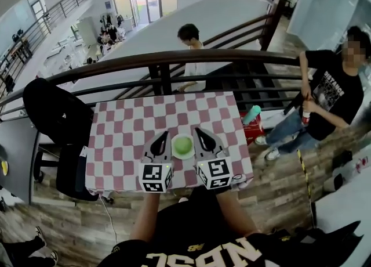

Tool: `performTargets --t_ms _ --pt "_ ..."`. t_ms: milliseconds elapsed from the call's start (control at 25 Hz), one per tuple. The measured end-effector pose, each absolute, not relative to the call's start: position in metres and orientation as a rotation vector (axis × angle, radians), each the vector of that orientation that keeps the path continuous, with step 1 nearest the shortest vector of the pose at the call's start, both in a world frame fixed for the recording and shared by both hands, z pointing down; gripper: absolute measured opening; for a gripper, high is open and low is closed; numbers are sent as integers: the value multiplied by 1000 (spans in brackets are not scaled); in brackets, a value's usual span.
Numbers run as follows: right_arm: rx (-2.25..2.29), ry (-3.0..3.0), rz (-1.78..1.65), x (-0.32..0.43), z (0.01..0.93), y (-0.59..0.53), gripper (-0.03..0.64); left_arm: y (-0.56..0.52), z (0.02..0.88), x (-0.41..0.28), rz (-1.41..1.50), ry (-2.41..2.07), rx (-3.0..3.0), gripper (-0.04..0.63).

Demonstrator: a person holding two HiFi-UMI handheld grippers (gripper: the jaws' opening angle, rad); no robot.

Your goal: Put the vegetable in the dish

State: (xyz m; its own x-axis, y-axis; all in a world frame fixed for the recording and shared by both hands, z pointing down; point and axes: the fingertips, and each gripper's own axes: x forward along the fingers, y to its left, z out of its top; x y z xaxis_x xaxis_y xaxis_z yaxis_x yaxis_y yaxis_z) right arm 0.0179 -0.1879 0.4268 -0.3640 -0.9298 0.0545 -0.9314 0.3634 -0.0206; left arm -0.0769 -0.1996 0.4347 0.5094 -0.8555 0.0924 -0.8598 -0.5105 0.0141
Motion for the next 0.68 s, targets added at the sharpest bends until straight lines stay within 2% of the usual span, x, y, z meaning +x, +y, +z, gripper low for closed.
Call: performTargets --t_ms 680 --pt "1731 -2475 146 9 455 -172 17 -190 433 -93 -20 -1528 2609 18"
